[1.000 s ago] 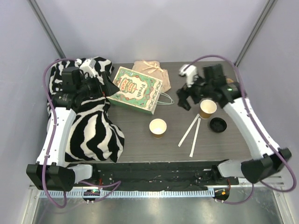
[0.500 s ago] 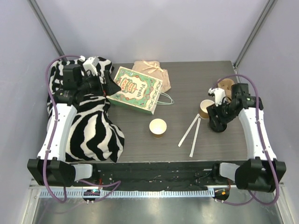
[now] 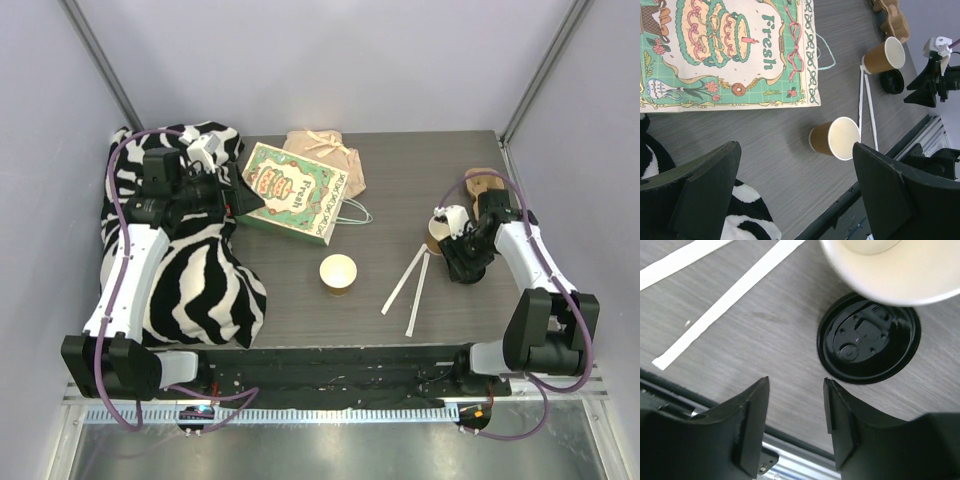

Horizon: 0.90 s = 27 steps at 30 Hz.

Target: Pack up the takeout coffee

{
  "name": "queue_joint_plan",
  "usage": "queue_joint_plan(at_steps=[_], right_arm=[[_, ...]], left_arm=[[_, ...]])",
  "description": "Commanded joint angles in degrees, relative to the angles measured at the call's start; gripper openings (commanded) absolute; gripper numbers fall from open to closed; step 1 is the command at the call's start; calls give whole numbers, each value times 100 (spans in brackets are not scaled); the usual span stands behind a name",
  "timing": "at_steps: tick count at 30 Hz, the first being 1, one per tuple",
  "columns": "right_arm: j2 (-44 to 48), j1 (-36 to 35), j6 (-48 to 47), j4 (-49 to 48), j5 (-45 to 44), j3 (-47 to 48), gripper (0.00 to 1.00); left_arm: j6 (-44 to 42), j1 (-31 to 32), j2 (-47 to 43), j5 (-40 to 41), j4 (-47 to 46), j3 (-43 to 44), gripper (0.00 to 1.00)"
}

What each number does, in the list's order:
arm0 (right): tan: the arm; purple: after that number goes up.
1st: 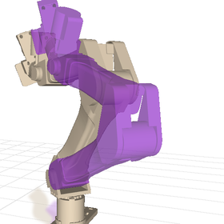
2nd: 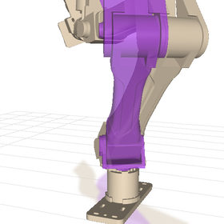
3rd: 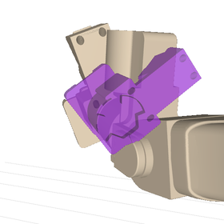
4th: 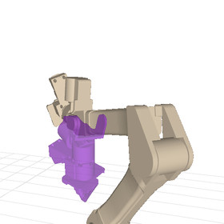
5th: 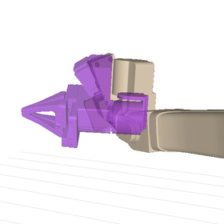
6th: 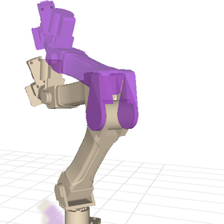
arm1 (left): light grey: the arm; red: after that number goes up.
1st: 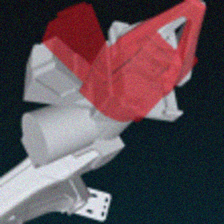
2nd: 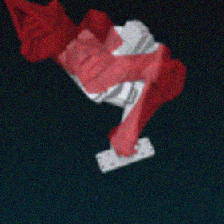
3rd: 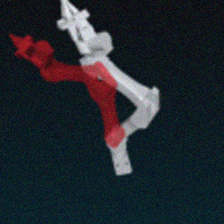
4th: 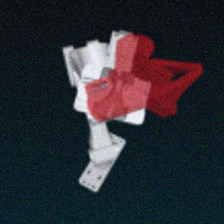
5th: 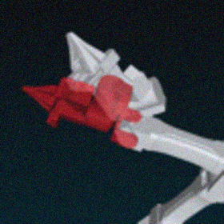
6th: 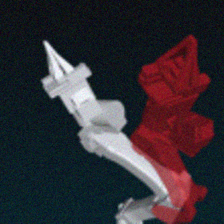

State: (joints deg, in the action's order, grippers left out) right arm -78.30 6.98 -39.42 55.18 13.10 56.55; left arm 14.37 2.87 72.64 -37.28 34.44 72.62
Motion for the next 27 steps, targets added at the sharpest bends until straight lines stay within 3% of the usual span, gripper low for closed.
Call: queue_joint_plan(at_steps=[1,27], right_arm=[[-185,14,-136,-569,-167,-57,52],[-888,31,-382,-1158,-220,-311,35]], left_arm=[[22,-6,-66,-271,-323,7,100],[250,91,-83,-60,-754,-204,100]])
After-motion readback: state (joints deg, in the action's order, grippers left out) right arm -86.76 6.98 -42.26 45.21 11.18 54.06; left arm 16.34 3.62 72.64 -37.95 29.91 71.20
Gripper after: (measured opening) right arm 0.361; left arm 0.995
